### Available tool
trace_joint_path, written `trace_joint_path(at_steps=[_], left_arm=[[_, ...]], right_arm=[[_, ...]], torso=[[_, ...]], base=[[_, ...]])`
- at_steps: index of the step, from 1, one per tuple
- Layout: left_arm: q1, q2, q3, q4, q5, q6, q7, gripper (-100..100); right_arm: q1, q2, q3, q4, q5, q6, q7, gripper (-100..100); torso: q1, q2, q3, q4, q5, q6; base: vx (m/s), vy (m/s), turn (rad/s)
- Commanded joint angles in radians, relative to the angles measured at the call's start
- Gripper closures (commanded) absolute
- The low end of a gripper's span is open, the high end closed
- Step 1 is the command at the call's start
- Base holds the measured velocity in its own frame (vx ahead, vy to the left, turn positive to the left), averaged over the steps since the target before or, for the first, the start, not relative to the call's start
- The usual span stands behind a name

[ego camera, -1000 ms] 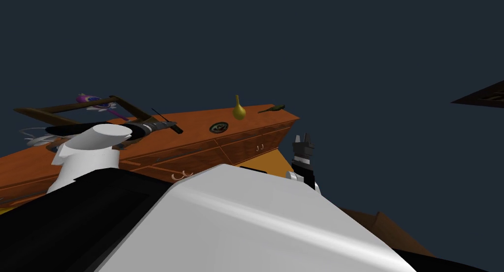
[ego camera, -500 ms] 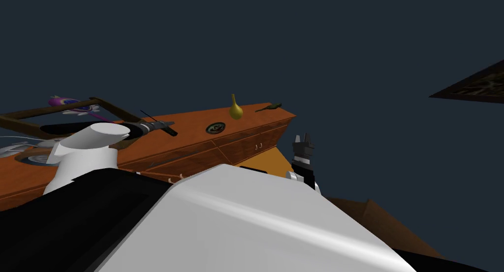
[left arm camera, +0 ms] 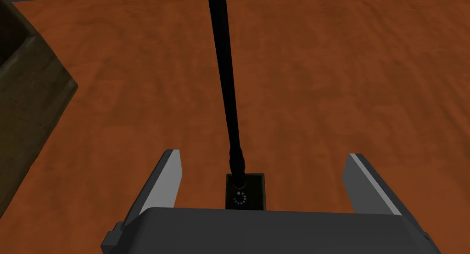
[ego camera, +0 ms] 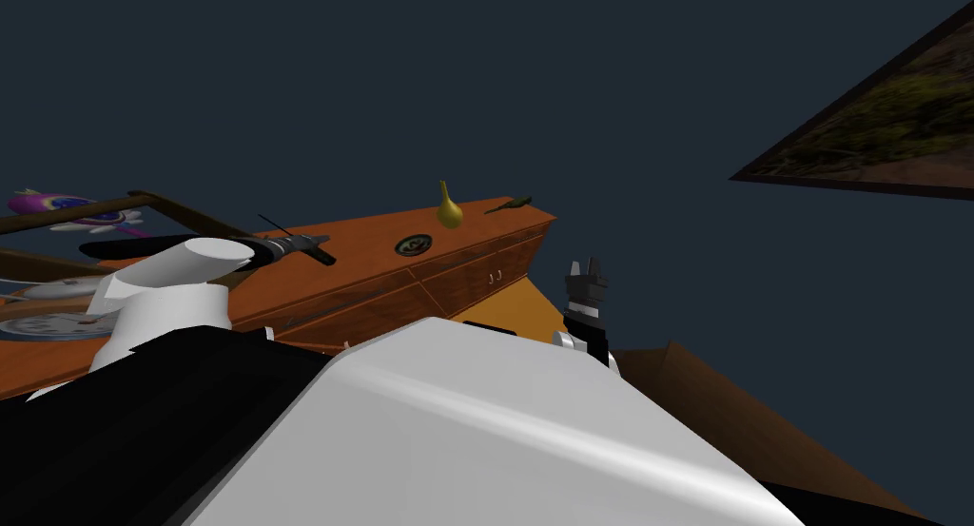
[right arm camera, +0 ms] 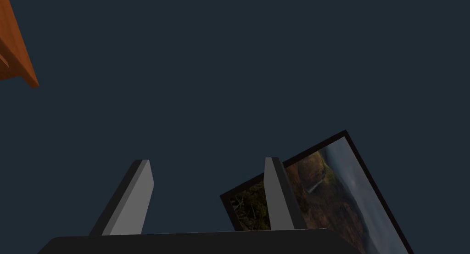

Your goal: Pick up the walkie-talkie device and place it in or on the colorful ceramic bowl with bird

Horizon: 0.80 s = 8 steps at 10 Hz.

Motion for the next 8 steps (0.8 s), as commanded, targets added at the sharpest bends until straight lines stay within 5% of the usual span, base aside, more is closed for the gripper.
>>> trace_joint_path(at_steps=[1, 2, 6, 7, 8], left_arm=[[0.000, 0.000, 0.000, 0.000, 0.000, 0.000, 0.000, -100], [0.000, 0.000, 0.000, 0.002, -0.001, -0.002, 0.000, 100], [-0.001, 0.001, 0.000, 0.002, -0.001, -0.002, 0.000, 100], [0.000, 0.000, 0.000, 0.002, -0.001, -0.002, 0.000, 0], [0.003, -0.003, -0.001, -0.010, 0.019, 0.008, -0.015, 100]], right_arm=[[0.000, 0.000, 0.000, 0.000, 0.000, 0.000, 0.000, 0], [0.000, 0.000, 0.000, 0.000, 0.000, 0.000, 0.000, 0], [0.000, 0.000, 0.000, 0.000, 0.000, 0.000, 0.000, 0], [0.000, 0.000, 0.000, 0.000, 0.000, 0.000, 0.000, 0], [0.000, 0.000, 0.000, 0.000, 0.000, 0.000, 0.000, 0]], torso=[[0.000, 0.000, 0.000, 0.000, 0.000, 0.000], [0.000, -0.002, -0.001, 0.000, 0.000, -0.001], [0.000, -0.006, -0.003, -0.001, 0.000, 0.000], [0.000, -0.006, -0.003, -0.001, 0.000, 0.000], [-0.001, -0.006, -0.003, -0.001, 0.000, 0.000]], base=[[-0.031, 0.003, -0.029], [-0.006, 0.001, 0.006], [0.000, 0.000, 0.000], [0.000, 0.000, 0.000], [0.057, -0.009, 0.162]])
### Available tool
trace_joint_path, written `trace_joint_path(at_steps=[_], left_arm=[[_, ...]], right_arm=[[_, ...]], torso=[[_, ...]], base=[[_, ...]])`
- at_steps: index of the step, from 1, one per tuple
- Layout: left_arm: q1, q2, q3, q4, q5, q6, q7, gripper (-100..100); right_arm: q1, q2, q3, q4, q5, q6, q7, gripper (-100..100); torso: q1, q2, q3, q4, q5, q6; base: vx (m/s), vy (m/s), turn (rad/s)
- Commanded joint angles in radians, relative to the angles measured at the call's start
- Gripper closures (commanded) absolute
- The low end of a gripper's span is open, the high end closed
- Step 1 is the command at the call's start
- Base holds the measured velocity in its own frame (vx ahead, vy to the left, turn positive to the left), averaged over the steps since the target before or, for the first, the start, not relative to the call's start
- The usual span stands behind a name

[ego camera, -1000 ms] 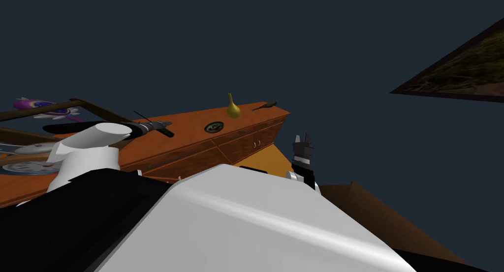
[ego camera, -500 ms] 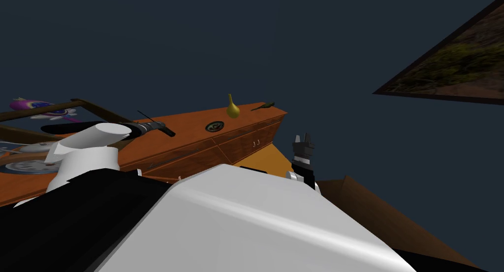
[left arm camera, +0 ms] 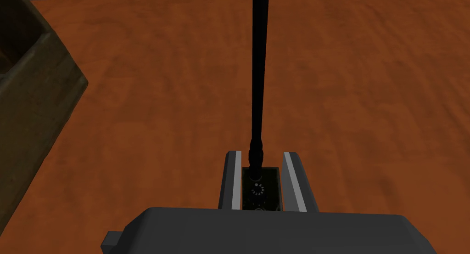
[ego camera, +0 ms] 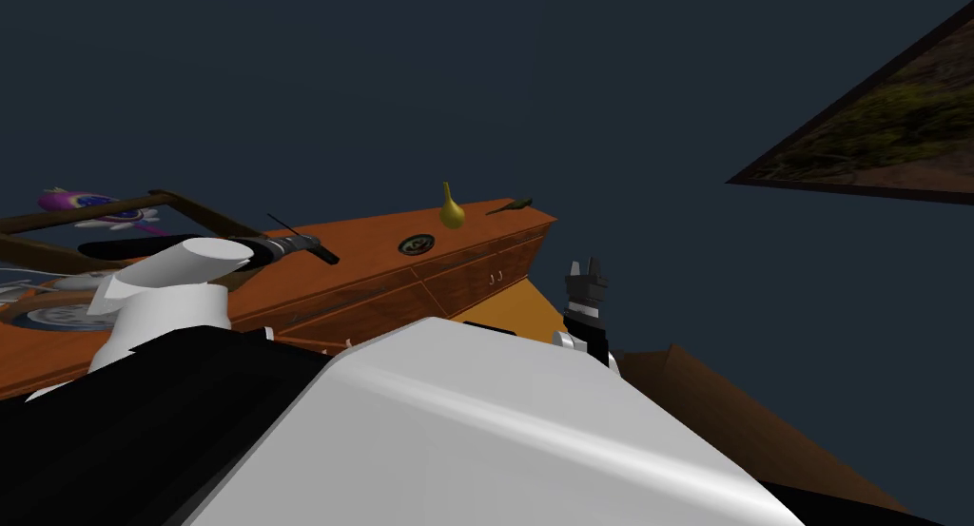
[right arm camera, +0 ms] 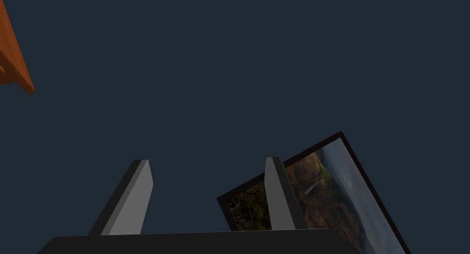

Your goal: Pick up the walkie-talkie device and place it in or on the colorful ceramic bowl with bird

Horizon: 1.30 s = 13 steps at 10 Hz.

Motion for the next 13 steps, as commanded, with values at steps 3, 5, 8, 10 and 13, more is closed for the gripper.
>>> trace_joint_path(at_steps=[3, 5, 8, 10, 13], left_arm=[[0.023, -0.017, 0.006, -0.060, 0.057, 0.037, -0.039, 100], [0.040, -0.028, 0.012, -0.096, 0.098, 0.060, -0.067, 100], [0.042, 0.006, 0.008, -0.088, 0.099, 0.043, -0.043, 100], [0.048, 0.059, 0.004, -0.084, 0.118, 0.024, -0.019, 100], [0.057, 0.131, 0.001, -0.081, 0.143, 0.005, 0.015, 100]], right_arm=[[0.000, 0.000, 0.000, 0.000, 0.000, 0.000, 0.000, 0], [0.000, 0.000, 0.000, 0.000, 0.000, 0.000, 0.000, 0], [0.000, 0.000, 0.000, 0.000, 0.000, 0.000, 0.000, 0], [0.000, 0.000, 0.000, 0.000, 0.000, 0.000, 0.000, 0], [0.000, 0.000, 0.000, 0.000, 0.000, 0.000, 0.000, 0]], torso=[[-0.003, -0.005, -0.003, -0.001, -0.001, 0.000], [-0.002, -0.006, -0.003, -0.001, -0.001, 0.001], [0.000, -0.001, -0.001, 0.000, 0.000, 0.003], [-0.008, 0.005, 0.003, 0.001, -0.003, 0.000], [-0.013, 0.004, 0.003, 0.002, -0.006, 0.001]], base=[[0.132, -0.035, 0.252], [0.123, -0.011, 0.218], [0.016, -0.020, 0.034], [-0.041, -0.151, 0.138], [-0.010, -0.160, 0.089]])
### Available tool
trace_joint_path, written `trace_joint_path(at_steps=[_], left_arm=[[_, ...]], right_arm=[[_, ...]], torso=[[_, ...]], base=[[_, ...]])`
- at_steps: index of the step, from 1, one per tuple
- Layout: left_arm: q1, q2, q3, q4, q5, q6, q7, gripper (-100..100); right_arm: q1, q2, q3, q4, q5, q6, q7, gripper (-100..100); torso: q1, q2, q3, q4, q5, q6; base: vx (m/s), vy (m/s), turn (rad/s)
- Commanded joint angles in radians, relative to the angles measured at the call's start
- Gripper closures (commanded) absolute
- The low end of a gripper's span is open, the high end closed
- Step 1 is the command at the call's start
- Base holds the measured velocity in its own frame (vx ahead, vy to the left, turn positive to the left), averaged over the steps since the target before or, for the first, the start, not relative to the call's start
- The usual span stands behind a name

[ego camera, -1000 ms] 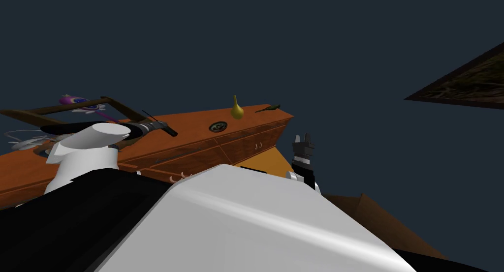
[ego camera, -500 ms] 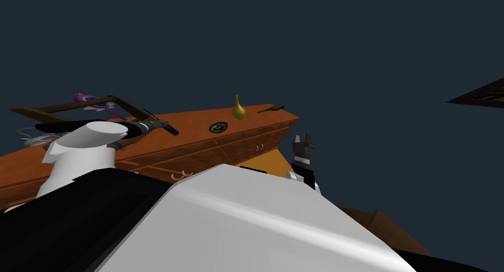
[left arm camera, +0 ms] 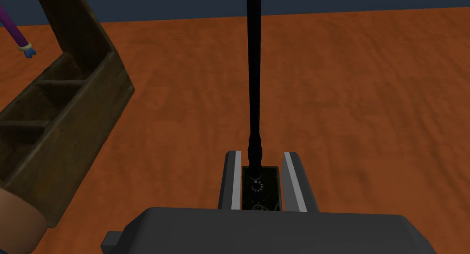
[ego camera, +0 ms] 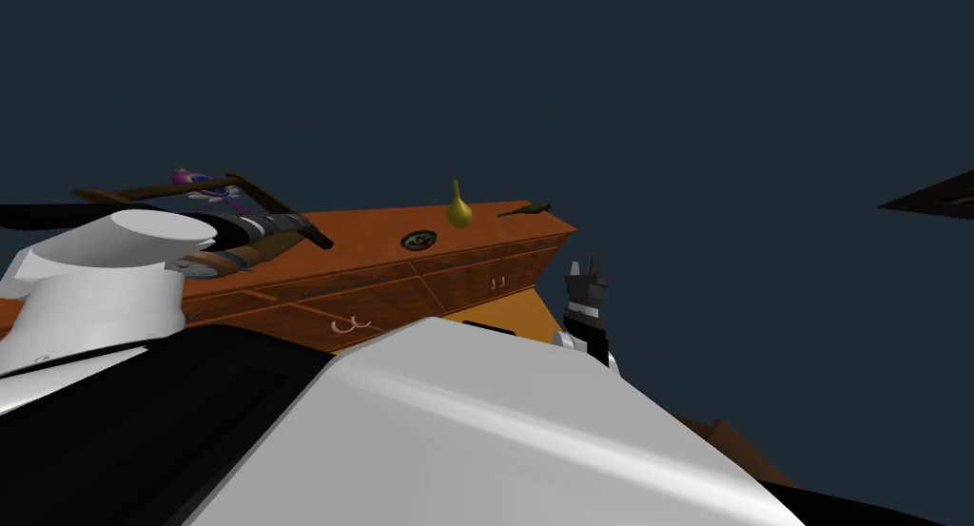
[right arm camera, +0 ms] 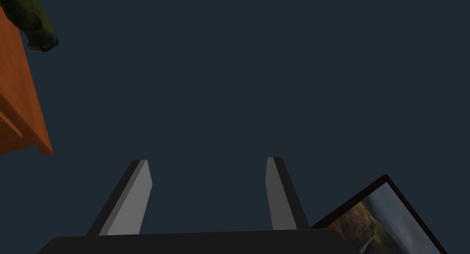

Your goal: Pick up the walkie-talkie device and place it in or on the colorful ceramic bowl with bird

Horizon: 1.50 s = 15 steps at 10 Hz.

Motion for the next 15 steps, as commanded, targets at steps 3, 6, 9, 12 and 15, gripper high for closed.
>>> trace_joint_path(at_steps=[3, 6, 9, 12, 15], left_arm=[[0.008, 0.074, -0.013, -0.008, 0.008, -0.017, 0.062, 100], [0.016, 0.086, -0.006, -0.019, 0.003, 0.010, 0.088, 100], [0.023, 0.065, 0.015, -0.051, -0.013, 0.063, 0.107, 100], [0.029, 0.039, 0.036, -0.086, -0.028, 0.116, 0.121, 100], [0.034, 0.012, 0.056, -0.118, -0.042, 0.164, 0.131, 100]], right_arm=[[0.000, 0.000, 0.000, 0.000, 0.000, 0.000, 0.000, 0], [0.000, 0.000, 0.000, 0.000, 0.000, 0.000, 0.000, 0], [0.000, 0.000, 0.000, 0.000, 0.000, 0.000, 0.000, 0], [0.000, 0.000, 0.000, 0.000, 0.000, 0.000, 0.000, 0], [0.000, 0.000, 0.000, 0.000, 0.000, 0.000, 0.000, 0]], torso=[[0.003, 0.000, 0.000, 0.000, 0.000, 0.001], [0.001, -0.006, -0.004, -0.002, 0.000, 0.003], [0.001, -0.013, -0.008, -0.004, 0.001, 0.006], [0.002, -0.013, -0.009, -0.004, 0.002, 0.006], [0.003, -0.013, -0.009, -0.004, 0.003, 0.007]], base=[[-0.020, -0.153, 0.049], [0.062, -0.167, -0.015], [0.124, -0.187, -0.045], [0.120, -0.173, -0.036], [0.112, -0.164, -0.029]])
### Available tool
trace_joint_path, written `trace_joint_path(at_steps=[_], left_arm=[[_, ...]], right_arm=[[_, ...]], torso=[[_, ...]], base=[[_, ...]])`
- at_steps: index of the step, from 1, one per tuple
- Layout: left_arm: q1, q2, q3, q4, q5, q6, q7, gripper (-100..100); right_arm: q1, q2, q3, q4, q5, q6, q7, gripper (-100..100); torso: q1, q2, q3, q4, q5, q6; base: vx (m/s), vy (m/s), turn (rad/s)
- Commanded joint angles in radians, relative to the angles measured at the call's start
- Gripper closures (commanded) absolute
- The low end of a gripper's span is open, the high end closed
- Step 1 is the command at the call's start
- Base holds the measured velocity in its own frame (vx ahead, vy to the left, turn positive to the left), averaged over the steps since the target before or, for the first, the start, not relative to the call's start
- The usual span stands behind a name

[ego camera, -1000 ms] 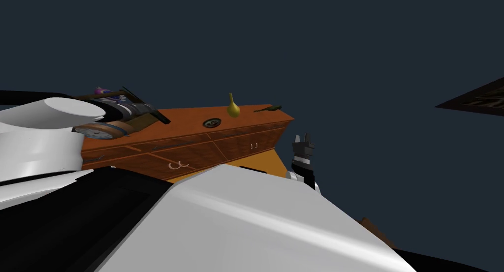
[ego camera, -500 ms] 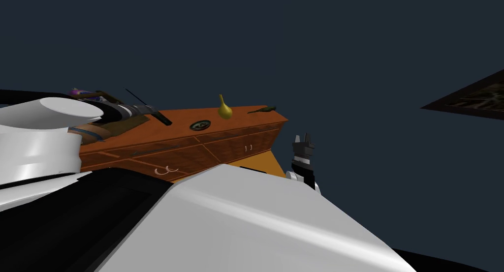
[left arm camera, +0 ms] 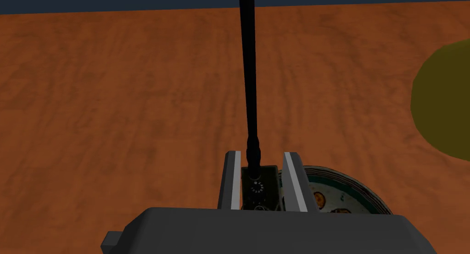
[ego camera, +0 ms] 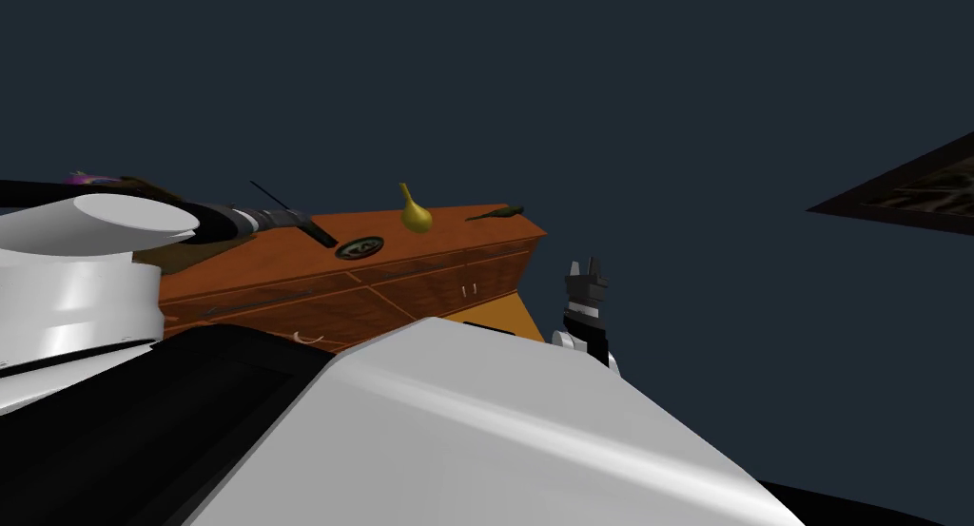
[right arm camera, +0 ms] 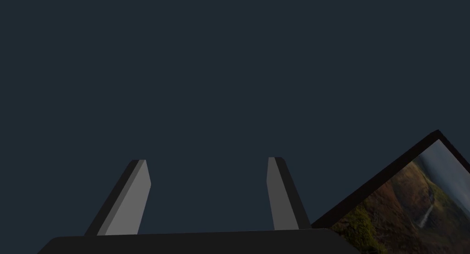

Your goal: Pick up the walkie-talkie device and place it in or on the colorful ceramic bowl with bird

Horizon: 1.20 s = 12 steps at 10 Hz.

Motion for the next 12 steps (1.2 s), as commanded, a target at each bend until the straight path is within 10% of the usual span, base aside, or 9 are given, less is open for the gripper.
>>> trace_joint_path(at_steps=[1, 2, 3, 7, 8, 9, 12], left_arm=[[0.005, -0.016, 0.013, -0.024, -0.010, 0.029, 0.012, 100], [0.001, -0.008, 0.005, -0.011, -0.006, 0.016, 0.006, 100], [0.001, -0.010, 0.005, -0.013, -0.006, 0.020, 0.007, -100], [0.001, -0.010, 0.005, -0.013, -0.006, 0.020, 0.007, -100], [0.001, -0.010, 0.005, -0.013, -0.006, 0.020, 0.007, 0], [-0.004, 0.012, -0.018, -0.025, -0.006, 0.016, 0.039, -100], [-0.019, 0.075, -0.085, -0.060, -0.007, 0.004, 0.125, -100]], right_arm=[[0.000, 0.000, 0.000, 0.000, 0.000, 0.000, 0.000, 0], [0.000, 0.000, 0.000, 0.000, 0.000, 0.000, 0.000, 0], [0.000, 0.000, 0.000, 0.000, 0.000, 0.000, 0.000, 0], [0.000, 0.000, 0.000, 0.000, 0.000, 0.000, 0.000, 0], [0.000, 0.000, 0.000, 0.000, 0.000, 0.000, 0.000, 0], [0.000, 0.000, 0.000, 0.000, 0.000, 0.000, 0.000, 0], [0.000, 0.000, 0.000, 0.000, 0.000, 0.000, 0.000, 0]], torso=[[0.000, 0.000, 0.000, 0.000, 0.000, 0.000], [0.002, 0.001, 0.001, 0.000, 0.000, 0.000], [0.007, 0.004, 0.002, 0.001, 0.001, -0.001], [0.013, 0.009, 0.006, 0.003, 0.002, -0.001], [0.013, 0.009, 0.006, 0.003, 0.002, -0.002], [0.014, 0.010, 0.006, 0.003, 0.003, -0.003], [0.016, 0.011, 0.007, 0.003, 0.003, -0.003]], base=[[0.098, -0.129, -0.025], [0.043, -0.056, -0.005], [0.009, -0.013, -0.002], [0.001, -0.001, 0.000], [0.000, 0.000, 0.000], [-0.002, 0.011, 0.087], [-0.012, 0.035, 0.110]])
